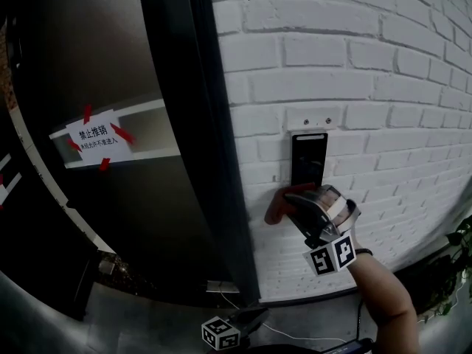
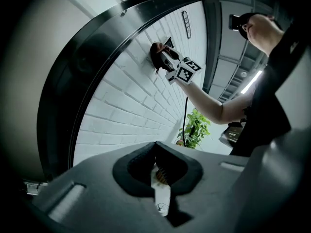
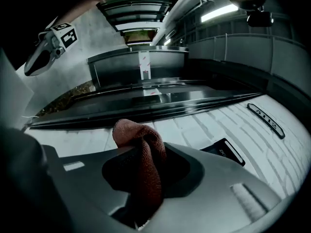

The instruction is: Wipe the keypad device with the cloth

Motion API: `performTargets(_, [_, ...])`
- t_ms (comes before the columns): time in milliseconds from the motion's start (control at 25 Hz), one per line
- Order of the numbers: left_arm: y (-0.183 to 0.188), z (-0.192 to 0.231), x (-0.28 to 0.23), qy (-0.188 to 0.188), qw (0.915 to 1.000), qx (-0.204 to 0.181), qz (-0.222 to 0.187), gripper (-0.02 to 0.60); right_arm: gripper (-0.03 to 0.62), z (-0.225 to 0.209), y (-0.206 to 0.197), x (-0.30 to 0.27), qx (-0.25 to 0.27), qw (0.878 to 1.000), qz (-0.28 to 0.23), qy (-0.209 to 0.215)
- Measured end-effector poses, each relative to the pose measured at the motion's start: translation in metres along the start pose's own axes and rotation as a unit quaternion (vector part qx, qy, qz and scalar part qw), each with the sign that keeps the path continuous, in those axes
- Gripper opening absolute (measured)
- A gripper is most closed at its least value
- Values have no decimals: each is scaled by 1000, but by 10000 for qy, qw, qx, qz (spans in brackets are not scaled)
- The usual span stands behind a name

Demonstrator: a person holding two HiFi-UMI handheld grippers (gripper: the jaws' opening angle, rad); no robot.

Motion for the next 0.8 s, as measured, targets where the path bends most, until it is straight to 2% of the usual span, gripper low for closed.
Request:
performTargets(80, [-2,-3,-1,35,10000,-1,-11,4,86,3,-3,8,-105,9999,67,-29])
performTargets(240, [-10,-12,-5,86,10000,20,32,4,86,1,-9,52,-792,9947,337,-564])
performTargets(320, [-13,-17,-10,103,9999,7,42,4,87,8,-16,76,-1404,9880,346,-541])
performTargets(400, [-16,-22,-14,161,9999,7,14,3,87,27,-24,99,-2331,9721,141,-205])
performTargets(480, [-20,-27,-15,246,9997,12,-25,4,89,56,-30,123,-3336,9421,-220,267])
performTargets(520, [-22,-29,-15,291,9996,12,-40,5,89,73,-32,134,-3862,9206,-419,395])
performTargets(600, [-25,-34,-13,378,9993,5,-67,4,89,112,-36,157,-4901,8683,-617,447])
performTargets(680, [-28,-36,-10,449,9990,-8,-91,5,89,150,-37,179,-5694,8189,-546,471])
performTargets(720, [-29,-37,-8,478,9988,-12,-93,4,89,168,-34,190,-5983,7982,-486,504])
performTargets(800, [-34,-41,-1,512,9987,-13,-75,4,89,206,-28,215,-6364,7684,-228,634])
Point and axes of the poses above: the fingertips, and each gripper's own axes: x backward along the fingers, z to its left, y out of its top, the point moved 8 cm from there along x, backward along the fingers, and after that the axes turned 12 degrees about -z, right-handed, at the moved point
